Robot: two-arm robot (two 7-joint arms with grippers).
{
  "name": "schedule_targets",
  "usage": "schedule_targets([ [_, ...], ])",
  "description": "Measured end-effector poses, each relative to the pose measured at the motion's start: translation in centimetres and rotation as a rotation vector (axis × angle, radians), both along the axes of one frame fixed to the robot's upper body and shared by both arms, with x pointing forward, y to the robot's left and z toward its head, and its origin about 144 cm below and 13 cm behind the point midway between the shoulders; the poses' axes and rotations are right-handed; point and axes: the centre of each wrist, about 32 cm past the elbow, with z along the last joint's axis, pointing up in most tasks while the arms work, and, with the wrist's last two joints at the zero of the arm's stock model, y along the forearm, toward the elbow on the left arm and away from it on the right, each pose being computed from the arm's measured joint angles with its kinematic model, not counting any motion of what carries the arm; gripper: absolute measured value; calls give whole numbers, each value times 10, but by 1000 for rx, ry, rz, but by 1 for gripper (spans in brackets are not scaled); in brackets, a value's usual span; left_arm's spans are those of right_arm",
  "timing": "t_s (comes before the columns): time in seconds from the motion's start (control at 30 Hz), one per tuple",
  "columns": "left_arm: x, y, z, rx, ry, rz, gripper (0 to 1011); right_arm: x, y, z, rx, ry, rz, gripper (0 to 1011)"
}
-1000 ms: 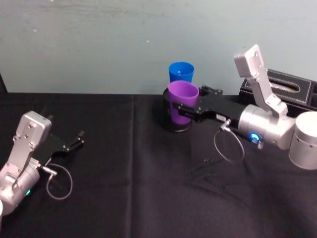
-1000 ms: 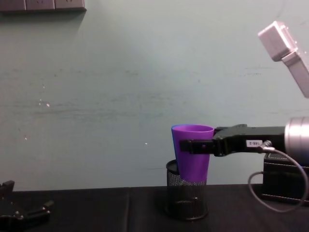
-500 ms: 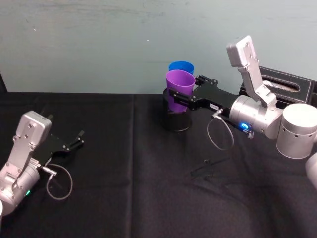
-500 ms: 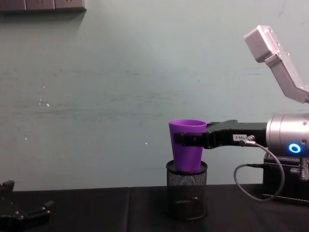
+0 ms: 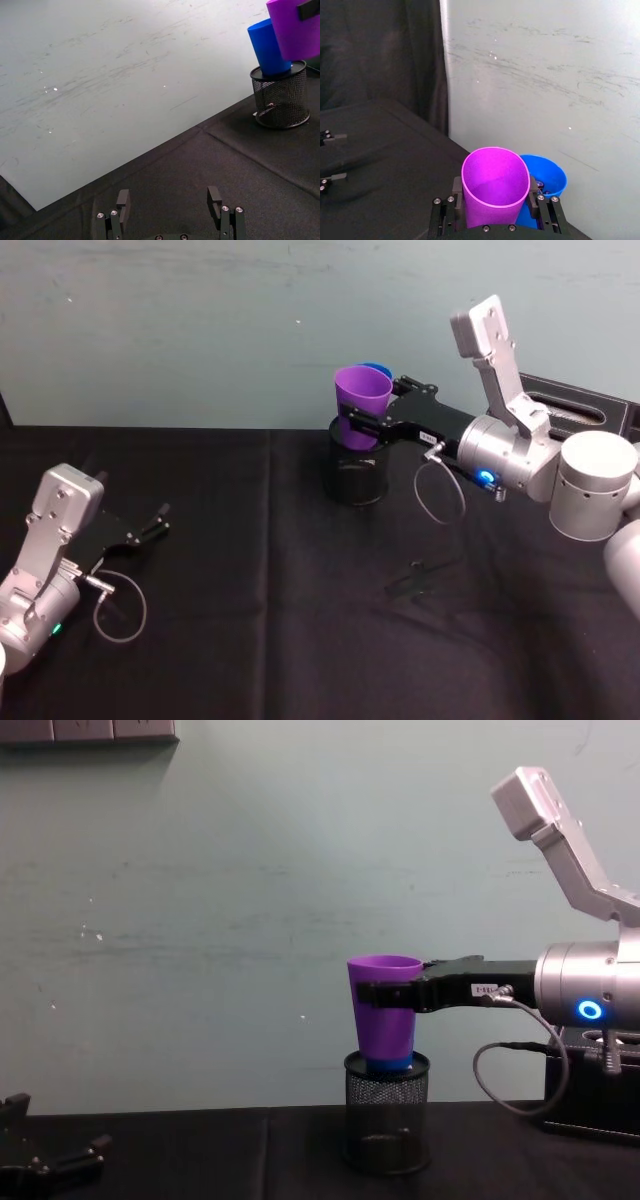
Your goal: Pick up one cup with a gripper and tap it against the other cup.
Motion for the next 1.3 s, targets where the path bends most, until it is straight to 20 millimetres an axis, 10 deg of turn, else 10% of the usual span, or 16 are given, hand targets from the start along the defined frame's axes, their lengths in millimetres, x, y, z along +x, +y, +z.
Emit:
schedule_targets([
  [1.3, 0, 0, 0, 0, 0, 0, 1011, 13, 1, 4, 12, 7, -4, 732],
])
